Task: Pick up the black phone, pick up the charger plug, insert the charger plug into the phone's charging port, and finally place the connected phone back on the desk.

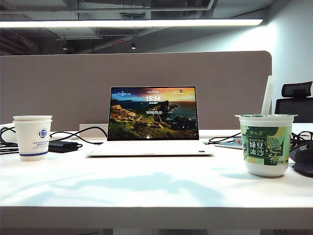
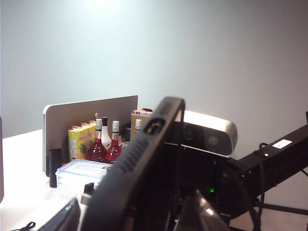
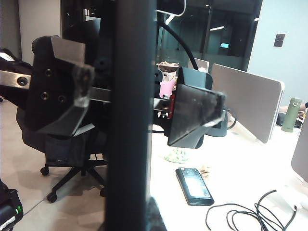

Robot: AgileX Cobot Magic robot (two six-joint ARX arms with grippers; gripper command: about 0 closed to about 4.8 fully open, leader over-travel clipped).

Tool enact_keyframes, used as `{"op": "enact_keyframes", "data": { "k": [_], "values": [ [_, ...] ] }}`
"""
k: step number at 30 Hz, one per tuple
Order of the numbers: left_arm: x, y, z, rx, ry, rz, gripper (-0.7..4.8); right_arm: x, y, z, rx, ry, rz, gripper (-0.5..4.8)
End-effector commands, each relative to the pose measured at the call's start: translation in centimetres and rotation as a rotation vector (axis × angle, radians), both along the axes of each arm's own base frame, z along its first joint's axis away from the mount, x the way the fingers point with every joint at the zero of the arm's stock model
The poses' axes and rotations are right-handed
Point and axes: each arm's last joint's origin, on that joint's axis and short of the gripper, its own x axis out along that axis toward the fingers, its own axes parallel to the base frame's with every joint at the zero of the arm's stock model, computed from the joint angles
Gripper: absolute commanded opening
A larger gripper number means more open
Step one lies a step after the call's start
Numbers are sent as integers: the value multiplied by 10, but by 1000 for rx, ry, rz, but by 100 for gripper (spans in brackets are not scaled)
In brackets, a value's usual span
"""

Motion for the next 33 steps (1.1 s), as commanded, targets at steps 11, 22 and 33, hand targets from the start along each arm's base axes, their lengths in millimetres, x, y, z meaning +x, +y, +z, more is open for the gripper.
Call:
{"op": "enact_keyframes", "data": {
  "k": [11, 22, 33],
  "values": [
    [-2, 0, 2, 12, -5, -30, 135, -2, -1, 5, 17, -7, 11, -1],
    [-2, 0, 2, 11, -11, -24, -6, -2, 0, 5, 13, -1, 11, -1],
    [-1, 0, 0, 29, -17, -17, -6, -1, -9, 12, 46, 13, -107, 317]
  ]
}}
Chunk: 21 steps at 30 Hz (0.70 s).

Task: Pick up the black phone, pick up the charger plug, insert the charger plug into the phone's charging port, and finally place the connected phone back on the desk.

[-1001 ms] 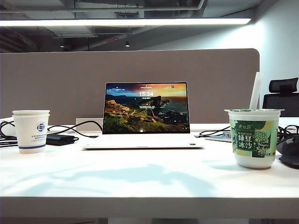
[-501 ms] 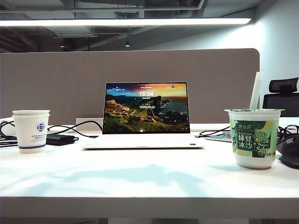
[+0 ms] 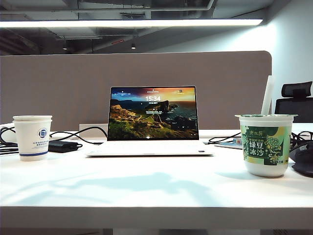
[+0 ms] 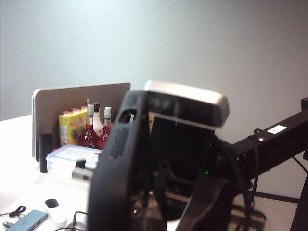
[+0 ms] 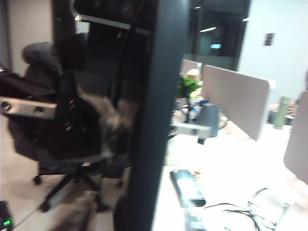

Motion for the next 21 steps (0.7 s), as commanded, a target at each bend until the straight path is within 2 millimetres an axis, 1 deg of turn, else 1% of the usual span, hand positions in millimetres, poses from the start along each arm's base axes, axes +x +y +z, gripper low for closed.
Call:
{"op": "enact_keyframes", "data": {
  "k": [1, 7, 10, 12, 13, 15, 16, 18, 19, 21],
  "values": [
    [-2, 1, 4, -3, -48, 13, -6, -2, -7, 10, 29, -14, -71, 333],
    [3, -2, -11, 117, -71, 42, -6, -3, -26, 16, 6, 4, -131, 332],
    [5, -2, -18, 170, -98, 57, -6, -6, -33, 14, -48, 3, -159, 302],
    [6, -2, -21, 196, -111, 72, -6, -8, -37, 12, -88, 4, -174, 301],
    [6, -2, -23, 210, -118, 85, -6, -9, -38, 10, -110, 16, -180, 290],
    [7, -2, -26, 234, -129, 109, -6, -10, -39, 6, -143, 41, -179, 228],
    [7, -2, -28, 249, -133, 116, -6, -11, -39, 4, -161, 62, -182, 167],
    [8, -2, -31, 274, -140, 124, -6, -12, -40, 2, -186, 80, -185, 80],
    [8, -2, -33, 286, -140, 127, -6, -12, -40, 0, -197, 85, -184, 54],
    [8, -2, -36, 314, -139, 138, -6, -14, -41, -1, -217, 87, -184, 46]
  ]
}}
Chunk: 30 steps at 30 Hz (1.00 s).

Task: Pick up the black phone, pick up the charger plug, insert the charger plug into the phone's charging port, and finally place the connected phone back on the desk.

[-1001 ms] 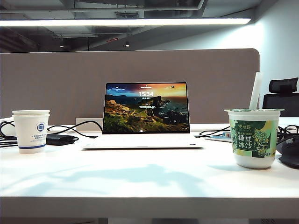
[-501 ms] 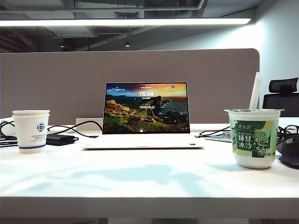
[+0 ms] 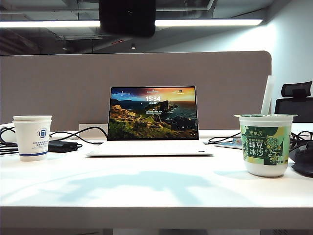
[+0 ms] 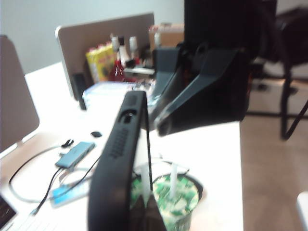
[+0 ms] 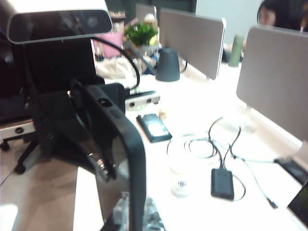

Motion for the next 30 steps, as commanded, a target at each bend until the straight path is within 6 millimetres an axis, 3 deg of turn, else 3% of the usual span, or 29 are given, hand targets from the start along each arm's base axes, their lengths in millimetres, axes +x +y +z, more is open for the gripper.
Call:
{"op": "enact_keyframes", "data": {
  "k": [1, 5, 15, 30],
  "values": [
    [-1, 1, 0, 40, -55, 19, -6, -4, -2, 0, -31, -16, 1, 25],
    [0, 1, -7, 100, -54, 68, -6, -6, -4, -2, -66, -3, -34, 0],
    [1, 3, -13, 164, -60, 148, -6, -17, -11, -8, -213, 35, -115, 0],
    [1, 3, -13, 165, -53, 151, -6, -19, -32, 20, -372, 68, -692, 0]
  ]
}}
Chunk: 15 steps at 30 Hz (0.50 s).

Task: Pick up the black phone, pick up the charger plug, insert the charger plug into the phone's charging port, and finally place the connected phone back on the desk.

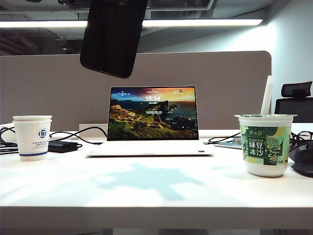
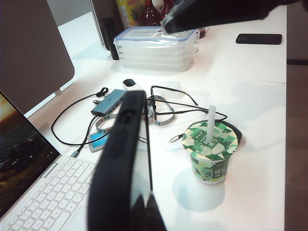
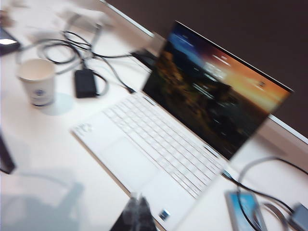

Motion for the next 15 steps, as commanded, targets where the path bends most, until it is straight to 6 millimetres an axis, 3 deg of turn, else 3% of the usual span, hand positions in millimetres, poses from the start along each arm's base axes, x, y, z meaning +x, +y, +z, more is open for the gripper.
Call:
{"op": "enact_keyframes", "data": {
  "k": [1, 15],
  "values": [
    [-1, 0, 7, -18, -41, -7, -6, 1, -8, 1, -16, 26, -97, 0],
    [-1, 0, 7, -18, -39, -7, -6, 12, -94, -23, 120, 390, -565, 0]
  ]
}}
